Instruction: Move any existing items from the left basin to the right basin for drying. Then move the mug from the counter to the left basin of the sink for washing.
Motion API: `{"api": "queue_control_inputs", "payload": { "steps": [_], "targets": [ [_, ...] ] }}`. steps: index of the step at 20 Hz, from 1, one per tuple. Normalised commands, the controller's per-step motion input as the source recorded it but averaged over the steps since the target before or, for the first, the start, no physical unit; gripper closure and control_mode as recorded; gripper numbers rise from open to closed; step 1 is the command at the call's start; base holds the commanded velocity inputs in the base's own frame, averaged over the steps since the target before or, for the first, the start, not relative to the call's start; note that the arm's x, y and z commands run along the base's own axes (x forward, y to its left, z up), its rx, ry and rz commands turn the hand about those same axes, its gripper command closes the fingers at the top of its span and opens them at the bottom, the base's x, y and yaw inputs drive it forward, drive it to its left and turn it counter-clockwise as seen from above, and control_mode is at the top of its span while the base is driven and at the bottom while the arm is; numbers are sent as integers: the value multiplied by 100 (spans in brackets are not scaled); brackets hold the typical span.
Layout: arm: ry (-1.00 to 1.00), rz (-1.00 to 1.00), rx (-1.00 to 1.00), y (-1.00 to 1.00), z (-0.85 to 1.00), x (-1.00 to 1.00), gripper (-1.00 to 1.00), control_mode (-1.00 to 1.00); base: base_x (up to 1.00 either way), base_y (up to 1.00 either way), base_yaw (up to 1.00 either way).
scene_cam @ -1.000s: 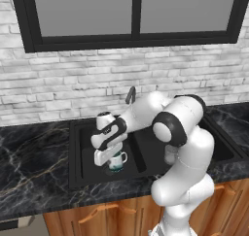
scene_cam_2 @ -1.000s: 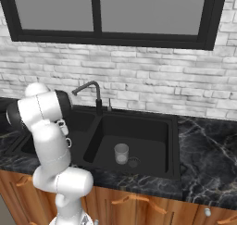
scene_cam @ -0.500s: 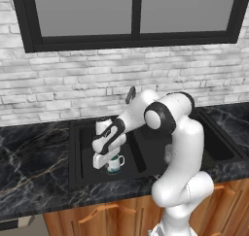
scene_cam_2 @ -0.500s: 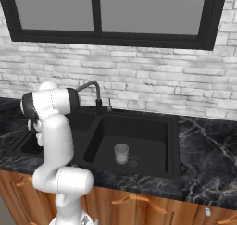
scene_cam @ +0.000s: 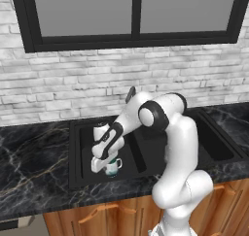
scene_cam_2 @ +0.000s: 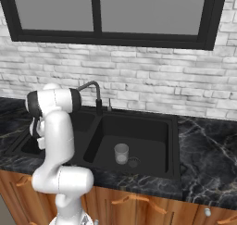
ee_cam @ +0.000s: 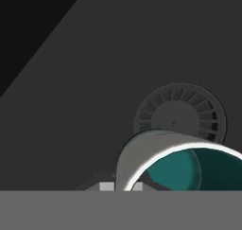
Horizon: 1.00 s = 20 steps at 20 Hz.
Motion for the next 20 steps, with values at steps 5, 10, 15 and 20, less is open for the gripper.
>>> {"api": "queue_control_inputs", "payload": {
  "steps": [5,10,15,20],
  "targets": [
    [-4,0,3,-1,-8,0,-100,-100,0,0,0],
    [-9,0,5,-7,0,-14,-100,-100,0,0,0],
    [-9,-1,0,0,19,-28,-100,-100,0,0,0],
    [-7,0,0,0,37,-22,-100,-100,0,0,0]
  ]
}}
